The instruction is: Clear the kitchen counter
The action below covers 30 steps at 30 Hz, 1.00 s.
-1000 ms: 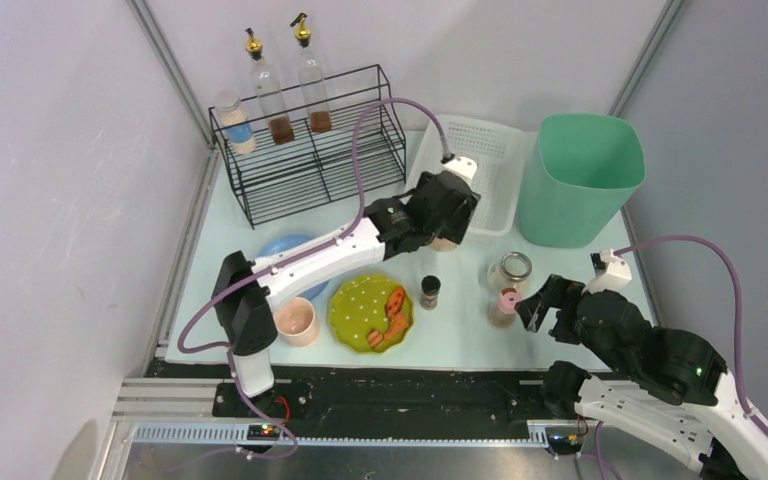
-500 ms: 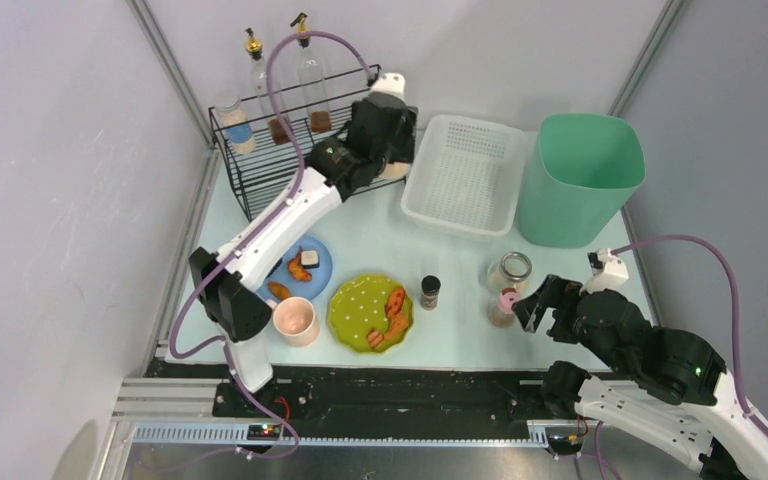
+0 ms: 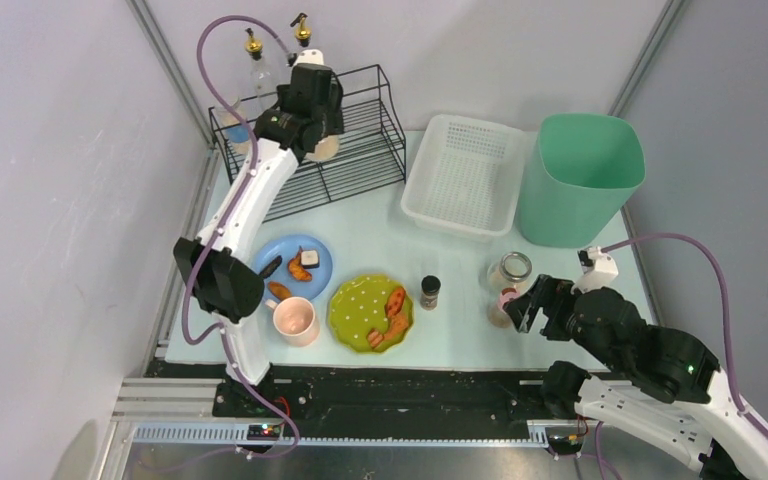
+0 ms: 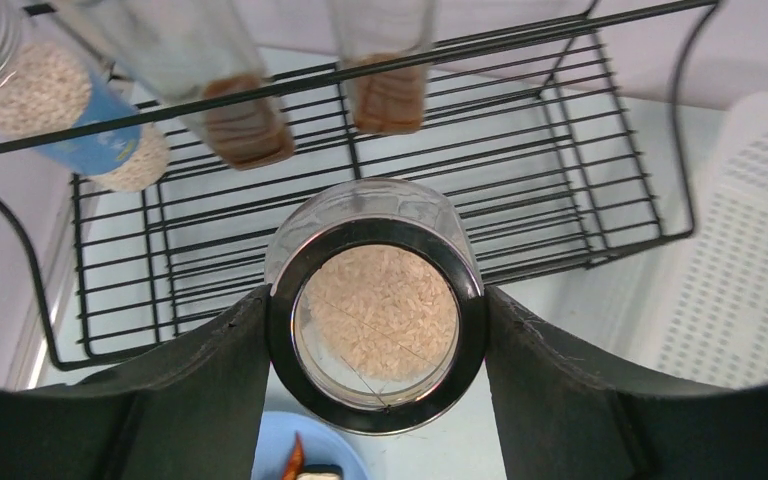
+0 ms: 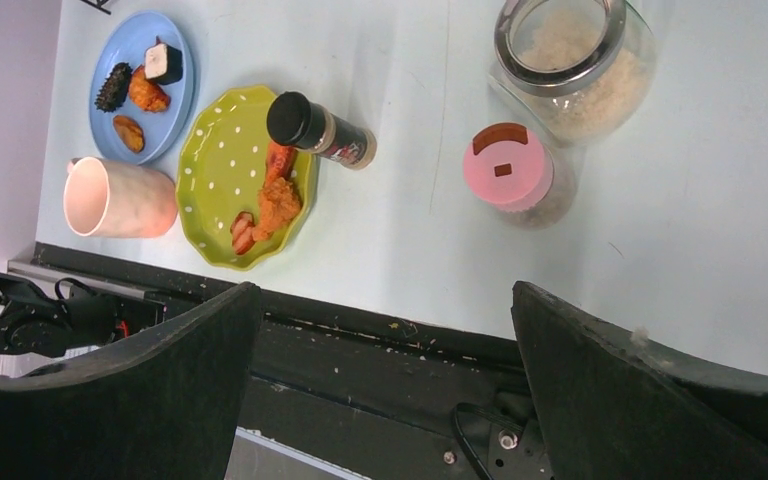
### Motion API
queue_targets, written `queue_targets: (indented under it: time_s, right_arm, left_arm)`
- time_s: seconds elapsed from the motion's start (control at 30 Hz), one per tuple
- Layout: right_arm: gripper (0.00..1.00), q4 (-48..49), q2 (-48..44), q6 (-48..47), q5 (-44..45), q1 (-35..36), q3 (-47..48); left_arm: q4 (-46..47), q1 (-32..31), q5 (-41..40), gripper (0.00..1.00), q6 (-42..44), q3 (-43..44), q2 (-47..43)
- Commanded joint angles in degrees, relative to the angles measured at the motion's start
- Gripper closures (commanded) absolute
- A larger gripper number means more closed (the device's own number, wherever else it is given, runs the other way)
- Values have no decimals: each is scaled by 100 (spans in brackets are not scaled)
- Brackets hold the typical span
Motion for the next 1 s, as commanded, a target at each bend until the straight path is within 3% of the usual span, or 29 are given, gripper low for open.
queue_targets:
  time_s: [0.0, 0.4, 0.63, 0.97]
  right_arm:
    - [0, 391, 67, -275, -94, 38, -57]
    - [0, 873, 146, -601, -369, 38, -352]
    - [0, 1122, 169, -642, -463, 31, -509]
    - [0, 1215, 241, -666, -506, 34, -540]
  left_arm:
    - [182, 345, -130, 100, 97, 297, -31]
    - [38, 1288, -188, 100, 246, 590, 314]
    - [-13, 1976, 578, 100, -248, 443, 351]
    - [-11, 2289, 772, 100, -382, 96, 482]
